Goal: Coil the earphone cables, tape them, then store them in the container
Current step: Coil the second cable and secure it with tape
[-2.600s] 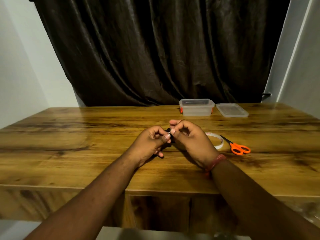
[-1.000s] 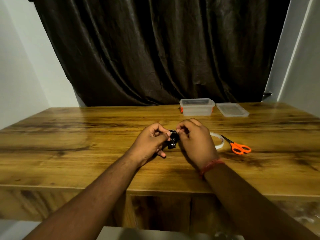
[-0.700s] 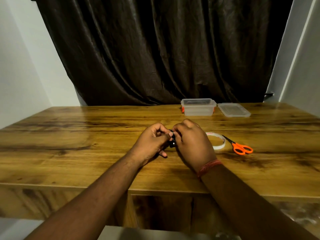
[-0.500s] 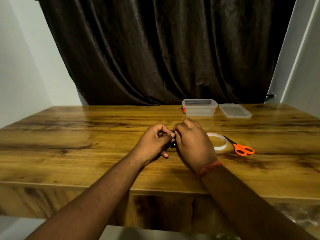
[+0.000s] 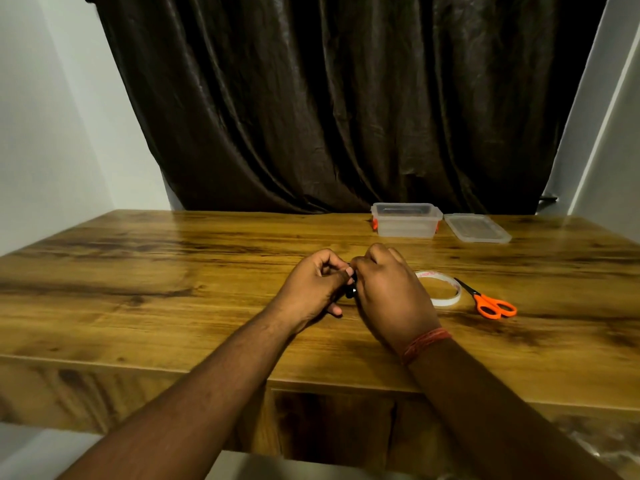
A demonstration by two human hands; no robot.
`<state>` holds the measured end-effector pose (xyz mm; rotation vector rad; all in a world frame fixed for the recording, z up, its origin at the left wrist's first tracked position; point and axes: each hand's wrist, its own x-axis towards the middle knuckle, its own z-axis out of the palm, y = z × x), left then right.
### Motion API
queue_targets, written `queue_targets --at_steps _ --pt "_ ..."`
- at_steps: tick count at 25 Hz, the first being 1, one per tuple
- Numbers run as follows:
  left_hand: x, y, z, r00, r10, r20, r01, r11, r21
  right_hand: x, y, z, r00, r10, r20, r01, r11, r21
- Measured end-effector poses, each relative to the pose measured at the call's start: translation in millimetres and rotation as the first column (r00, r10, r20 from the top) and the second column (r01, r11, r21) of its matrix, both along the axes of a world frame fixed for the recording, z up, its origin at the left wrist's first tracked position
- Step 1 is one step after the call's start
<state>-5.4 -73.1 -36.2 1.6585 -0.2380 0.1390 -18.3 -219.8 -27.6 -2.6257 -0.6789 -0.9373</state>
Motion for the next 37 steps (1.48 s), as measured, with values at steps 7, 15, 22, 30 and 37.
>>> queue_targets --at_steps 7,15,22,30,37 --pt "0 1 1 1.000 0.008 -0.003 -0.009 0.999 -0.031 4 0 -2 0.999 0.049 -0.008 -0.049 0.999 -0.011" --pt "-2 3 4 1.000 0.008 0.011 -0.007 0.999 -0.045 3 -2 -1 0.993 0.107 -0.051 -0.105 0.993 0.046" --pt "-6 4 9 0.999 0.008 -0.041 -0.017 0.976 -0.219 0 -1 0 0.983 0.151 -0.102 -0.143 0.987 0.078" --pt "-5 9 13 0.990 -0.104 -0.100 0.058 0.924 -0.379 4 -11 3 0.887 0.416 -0.199 -0.288 0.837 0.465" --pt "-8 11 16 0.975 -0.187 -0.118 0.110 0.874 -0.474 4 -9 3 0.876 0.457 -0.157 -0.336 0.810 0.481"
